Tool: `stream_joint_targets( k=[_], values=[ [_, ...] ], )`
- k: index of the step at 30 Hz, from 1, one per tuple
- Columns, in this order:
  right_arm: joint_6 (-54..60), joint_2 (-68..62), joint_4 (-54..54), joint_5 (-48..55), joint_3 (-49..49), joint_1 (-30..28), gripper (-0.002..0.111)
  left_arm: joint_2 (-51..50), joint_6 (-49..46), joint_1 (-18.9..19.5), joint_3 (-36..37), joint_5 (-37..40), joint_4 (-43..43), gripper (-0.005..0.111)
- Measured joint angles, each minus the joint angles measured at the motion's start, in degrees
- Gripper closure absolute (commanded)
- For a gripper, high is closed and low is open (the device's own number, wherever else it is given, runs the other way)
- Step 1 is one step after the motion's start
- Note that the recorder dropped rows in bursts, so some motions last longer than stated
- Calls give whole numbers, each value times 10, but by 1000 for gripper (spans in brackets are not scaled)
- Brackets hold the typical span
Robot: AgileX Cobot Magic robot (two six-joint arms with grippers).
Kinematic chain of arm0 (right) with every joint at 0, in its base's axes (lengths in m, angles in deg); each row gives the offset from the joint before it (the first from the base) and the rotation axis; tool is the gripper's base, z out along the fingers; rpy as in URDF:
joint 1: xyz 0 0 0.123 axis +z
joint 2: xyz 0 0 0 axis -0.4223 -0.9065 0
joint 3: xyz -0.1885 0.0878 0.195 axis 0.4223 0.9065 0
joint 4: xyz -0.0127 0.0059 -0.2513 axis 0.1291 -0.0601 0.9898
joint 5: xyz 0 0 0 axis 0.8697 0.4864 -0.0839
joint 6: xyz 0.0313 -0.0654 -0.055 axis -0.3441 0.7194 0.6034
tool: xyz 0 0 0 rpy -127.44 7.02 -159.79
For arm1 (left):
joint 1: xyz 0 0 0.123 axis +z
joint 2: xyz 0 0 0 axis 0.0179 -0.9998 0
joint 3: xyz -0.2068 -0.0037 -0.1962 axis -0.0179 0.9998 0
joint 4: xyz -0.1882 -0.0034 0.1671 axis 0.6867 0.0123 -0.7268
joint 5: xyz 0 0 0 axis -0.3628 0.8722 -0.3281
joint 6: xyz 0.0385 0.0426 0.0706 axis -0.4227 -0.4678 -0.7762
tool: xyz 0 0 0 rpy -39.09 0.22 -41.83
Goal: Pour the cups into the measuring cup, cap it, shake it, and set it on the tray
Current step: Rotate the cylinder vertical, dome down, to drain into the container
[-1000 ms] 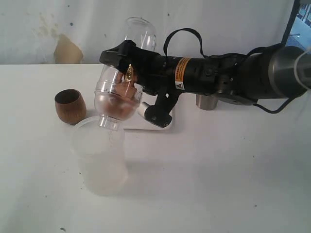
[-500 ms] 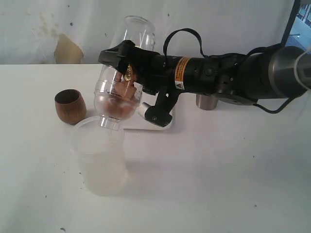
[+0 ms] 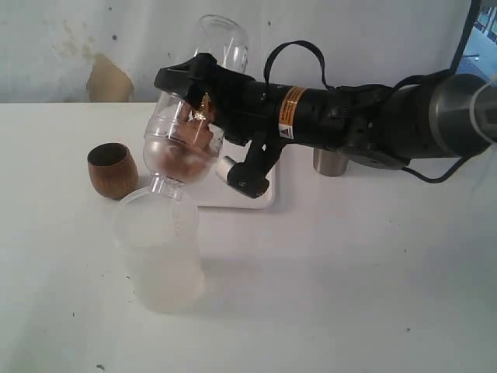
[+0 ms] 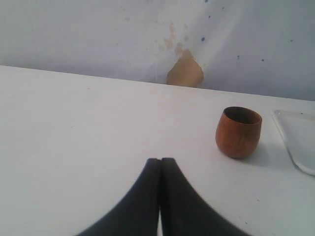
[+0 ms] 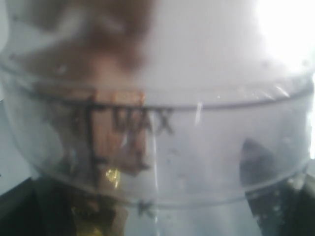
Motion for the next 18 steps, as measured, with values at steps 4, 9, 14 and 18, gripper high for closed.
stream_joint_targets(
  k=[4, 9, 14, 18],
  values=[
    [0, 0, -3, 0, 0, 0, 108, 0, 0, 0, 0, 0, 0, 107],
    [0, 0, -6, -1, -2, 0, 108, 0, 0, 0, 0, 0, 0, 107],
    [9, -2, -8, 0, -13, 7, 108, 0, 0, 0, 0, 0, 0, 107],
    [17, -12, -8, 10, -30, 25, 108, 0, 0, 0, 0, 0, 0, 107]
  ],
)
